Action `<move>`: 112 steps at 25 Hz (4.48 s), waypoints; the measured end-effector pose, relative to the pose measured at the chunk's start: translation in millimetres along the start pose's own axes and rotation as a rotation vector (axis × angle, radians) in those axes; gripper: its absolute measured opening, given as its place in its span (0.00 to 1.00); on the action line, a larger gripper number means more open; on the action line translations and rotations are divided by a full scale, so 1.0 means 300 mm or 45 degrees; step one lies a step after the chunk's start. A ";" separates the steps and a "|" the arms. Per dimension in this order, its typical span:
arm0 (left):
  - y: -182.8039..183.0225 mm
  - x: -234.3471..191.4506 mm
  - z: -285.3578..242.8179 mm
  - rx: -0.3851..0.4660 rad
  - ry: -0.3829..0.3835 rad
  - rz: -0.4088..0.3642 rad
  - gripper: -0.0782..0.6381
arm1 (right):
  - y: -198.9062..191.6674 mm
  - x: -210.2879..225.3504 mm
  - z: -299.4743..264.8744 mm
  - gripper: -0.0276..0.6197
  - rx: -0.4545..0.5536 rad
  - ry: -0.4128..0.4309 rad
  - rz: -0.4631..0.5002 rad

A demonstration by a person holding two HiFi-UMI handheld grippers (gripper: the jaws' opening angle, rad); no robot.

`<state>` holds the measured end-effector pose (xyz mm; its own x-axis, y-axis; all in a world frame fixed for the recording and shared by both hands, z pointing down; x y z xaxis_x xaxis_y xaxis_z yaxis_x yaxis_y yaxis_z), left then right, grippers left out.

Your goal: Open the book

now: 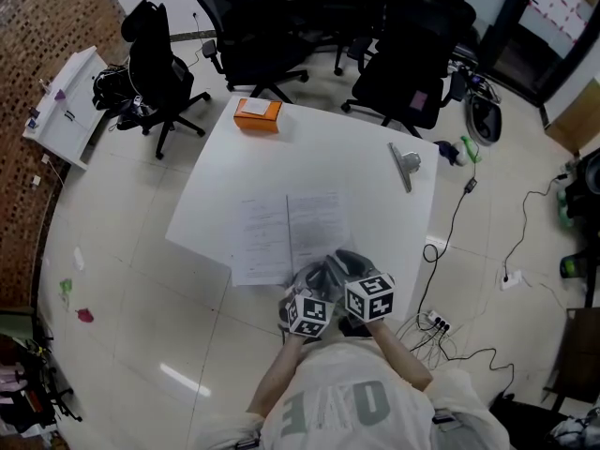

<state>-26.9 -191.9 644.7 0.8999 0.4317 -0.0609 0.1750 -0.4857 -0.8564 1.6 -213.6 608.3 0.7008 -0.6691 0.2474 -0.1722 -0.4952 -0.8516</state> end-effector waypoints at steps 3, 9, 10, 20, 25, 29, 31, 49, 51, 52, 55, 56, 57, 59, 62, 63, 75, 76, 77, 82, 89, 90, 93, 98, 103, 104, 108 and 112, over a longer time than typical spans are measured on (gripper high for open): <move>0.015 -0.011 0.015 0.028 0.017 0.039 0.14 | 0.013 0.018 0.019 0.21 0.044 -0.034 -0.006; 0.062 -0.072 0.094 0.134 0.125 0.045 0.14 | 0.013 0.051 0.039 0.15 0.105 -0.116 -0.009; 0.068 -0.086 0.114 0.154 0.150 0.048 0.14 | -0.001 0.046 0.032 0.15 0.085 -0.113 -0.005; 0.042 -0.294 0.325 0.304 0.445 0.176 0.14 | -0.253 -0.017 -0.075 0.05 -0.335 -0.086 0.161; -0.043 -0.365 0.397 0.281 0.550 0.239 0.15 | -0.257 -0.016 -0.083 0.05 -0.344 -0.123 0.147; -0.111 -0.411 0.424 0.236 0.579 0.265 0.15 | -0.276 -0.017 -0.093 0.05 -0.353 -0.150 0.114; -0.156 -0.429 0.419 0.204 0.585 0.311 0.15 | -0.275 -0.019 -0.097 0.05 -0.356 -0.163 0.117; -0.324 -0.501 0.386 0.055 0.721 0.437 0.39 | -0.285 -0.011 -0.099 0.05 -0.384 -0.204 0.186; -0.335 -0.520 0.400 0.063 0.764 0.455 0.49 | -0.285 -0.011 -0.099 0.05 -0.387 -0.205 0.188; -0.339 -0.525 0.405 0.068 0.775 0.460 0.52 | -0.286 -0.009 -0.098 0.05 -0.387 -0.206 0.190; -0.344 -0.527 0.410 0.078 0.782 0.466 0.54 | -0.287 -0.007 -0.098 0.05 -0.386 -0.206 0.202; -0.344 -0.527 0.412 0.080 0.782 0.469 0.54 | -0.286 -0.007 -0.098 0.05 -0.386 -0.206 0.205; -0.344 -0.527 0.413 0.082 0.781 0.474 0.54 | -0.286 -0.008 -0.098 0.05 -0.386 -0.206 0.207; -0.347 -0.527 0.413 0.089 0.775 0.489 0.54 | -0.287 -0.008 -0.097 0.05 -0.385 -0.211 0.212; -0.357 -0.530 0.410 0.111 0.764 0.524 0.54 | -0.289 -0.006 -0.098 0.05 -0.384 -0.227 0.228; -0.359 -0.530 0.409 0.117 0.760 0.529 0.54 | -0.289 -0.006 -0.099 0.05 -0.384 -0.231 0.234; -0.290 -0.563 0.512 0.227 0.782 0.523 0.20 | -0.196 -0.008 -0.062 0.05 -0.181 -0.218 0.140; -0.258 -0.566 0.518 0.276 0.756 0.529 0.12 | -0.162 -0.011 -0.054 0.05 -0.133 -0.230 0.150; -0.222 -0.566 0.520 0.324 0.726 0.526 0.12 | -0.127 -0.019 -0.046 0.05 -0.083 -0.239 0.165; 0.014 -0.521 0.540 0.553 0.555 0.466 0.12 | 0.006 -0.136 0.001 0.05 0.134 -0.207 0.250; 0.175 -0.384 0.607 0.728 0.325 0.452 0.13 | 0.007 -0.293 0.078 0.05 0.251 -0.151 0.222; 0.176 -0.371 0.614 0.728 0.311 0.437 0.13 | 0.001 -0.299 0.080 0.05 0.252 -0.150 0.221; 0.142 -0.351 0.667 0.711 0.324 0.423 0.13 | -0.016 -0.327 0.085 0.05 0.250 -0.138 0.200; 0.127 -0.327 0.771 0.739 0.347 0.457 0.13 | -0.011 -0.437 0.132 0.05 0.314 -0.095 0.182; 0.069 -0.178 0.823 0.712 0.298 0.474 0.13 | -0.111 -0.527 0.332 0.05 0.332 -0.099 0.195; 0.055 -0.138 0.834 0.711 0.291 0.479 0.13 | -0.144 -0.530 0.384 0.05 0.335 -0.109 0.195; -0.026 0.060 0.921 0.716 0.302 0.528 0.13 | -0.285 -0.481 0.595 0.05 0.332 -0.153 0.196; -0.099 0.320 1.091 0.773 0.304 0.500 0.13 | -0.314 -0.447 0.887 0.05 0.442 -0.207 0.179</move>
<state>-76.5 112.8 496.6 0.9250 0.1036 -0.3655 -0.3637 -0.0367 -0.9308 108.0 70.2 532.4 0.7921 -0.6069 0.0651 -0.0495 -0.1702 -0.9842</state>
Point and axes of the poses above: the fingertips, and each gripper's own axes: z backward along the fingers, x to its right, y out of its top, the point moved 2 cm from there along z, backward along the fingers, and after that the axes turned 12 degrees about z, right-handed, at the moved point
